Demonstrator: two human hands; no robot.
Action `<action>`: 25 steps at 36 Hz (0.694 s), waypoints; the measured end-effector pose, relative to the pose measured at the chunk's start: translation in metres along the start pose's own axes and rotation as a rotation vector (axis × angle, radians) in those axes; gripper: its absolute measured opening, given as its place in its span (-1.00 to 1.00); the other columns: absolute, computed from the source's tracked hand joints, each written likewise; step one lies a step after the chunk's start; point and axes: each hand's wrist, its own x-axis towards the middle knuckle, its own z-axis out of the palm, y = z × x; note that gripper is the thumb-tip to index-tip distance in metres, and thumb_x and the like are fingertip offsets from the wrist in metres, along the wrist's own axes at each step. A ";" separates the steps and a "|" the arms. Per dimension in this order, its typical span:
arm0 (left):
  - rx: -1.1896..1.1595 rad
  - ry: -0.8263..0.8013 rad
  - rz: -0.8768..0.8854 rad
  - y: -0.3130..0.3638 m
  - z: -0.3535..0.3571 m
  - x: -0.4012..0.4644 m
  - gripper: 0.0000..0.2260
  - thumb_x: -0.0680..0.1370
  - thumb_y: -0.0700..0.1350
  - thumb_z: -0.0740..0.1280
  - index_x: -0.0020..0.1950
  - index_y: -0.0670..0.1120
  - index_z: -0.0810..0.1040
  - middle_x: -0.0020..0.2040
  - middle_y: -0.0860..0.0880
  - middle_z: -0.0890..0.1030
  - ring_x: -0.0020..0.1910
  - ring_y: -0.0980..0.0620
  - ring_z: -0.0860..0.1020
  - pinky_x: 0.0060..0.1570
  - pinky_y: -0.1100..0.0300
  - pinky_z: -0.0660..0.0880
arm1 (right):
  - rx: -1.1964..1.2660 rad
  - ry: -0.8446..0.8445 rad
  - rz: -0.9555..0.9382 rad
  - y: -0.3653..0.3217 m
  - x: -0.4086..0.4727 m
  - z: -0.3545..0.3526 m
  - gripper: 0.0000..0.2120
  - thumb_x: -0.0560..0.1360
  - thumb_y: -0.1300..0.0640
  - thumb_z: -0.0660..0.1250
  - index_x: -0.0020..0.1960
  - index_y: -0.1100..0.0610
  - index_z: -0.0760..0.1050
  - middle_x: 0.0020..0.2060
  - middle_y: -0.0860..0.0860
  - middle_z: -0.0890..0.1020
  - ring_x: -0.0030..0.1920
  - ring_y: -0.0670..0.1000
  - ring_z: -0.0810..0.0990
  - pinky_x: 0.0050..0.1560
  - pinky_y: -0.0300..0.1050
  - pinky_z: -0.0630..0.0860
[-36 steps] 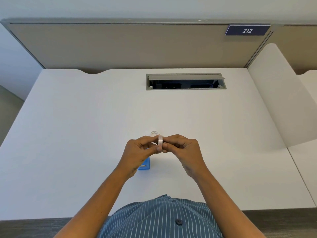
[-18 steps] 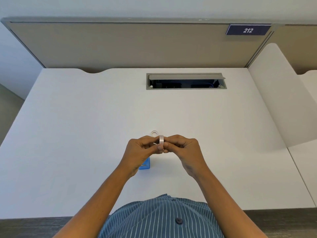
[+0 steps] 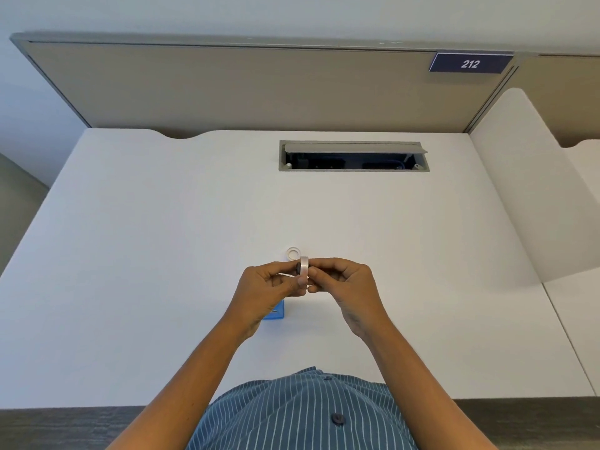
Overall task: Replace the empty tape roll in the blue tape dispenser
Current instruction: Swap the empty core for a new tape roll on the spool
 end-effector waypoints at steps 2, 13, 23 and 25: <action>-0.016 0.004 -0.008 -0.002 -0.001 -0.002 -0.66 0.45 0.05 0.63 0.22 0.08 0.77 -0.05 -0.12 0.83 -0.03 -0.12 0.82 0.12 0.13 0.72 | -0.017 0.010 0.009 0.001 -0.001 0.003 -0.84 0.59 0.23 0.54 0.15 0.11 0.79 -0.04 0.17 0.83 -0.13 0.13 0.79 0.03 -0.04 0.73; 0.044 0.192 0.019 -0.019 -0.013 -0.013 -0.71 0.50 -0.20 0.60 0.14 0.11 0.76 -0.05 0.02 0.83 -0.06 0.00 0.81 -0.11 0.34 0.67 | -0.241 0.121 0.056 0.015 -0.003 0.035 -0.70 0.39 -0.05 0.69 0.07 -0.07 0.73 -0.10 -0.05 0.82 -0.17 0.03 0.83 -0.06 -0.11 0.73; 0.153 0.254 0.041 -0.037 -0.032 -0.015 -0.66 0.49 -0.22 0.61 0.24 0.02 0.75 0.00 0.12 0.81 -0.04 0.15 0.78 -0.13 0.41 0.63 | -0.535 0.175 -0.043 0.032 -0.002 0.069 -0.78 0.46 0.09 0.66 0.06 0.09 0.74 -0.20 -0.06 0.77 -0.16 -0.05 0.77 -0.08 0.06 0.78; 0.160 0.255 0.044 -0.038 -0.036 -0.015 -0.65 0.49 -0.18 0.62 0.27 -0.03 0.74 0.05 0.10 0.80 -0.03 0.14 0.78 -0.13 0.40 0.64 | -0.547 0.188 -0.045 0.034 -0.001 0.075 -0.85 0.48 0.12 0.64 0.02 0.09 0.74 -0.22 -0.06 0.77 -0.18 -0.06 0.76 -0.11 0.08 0.78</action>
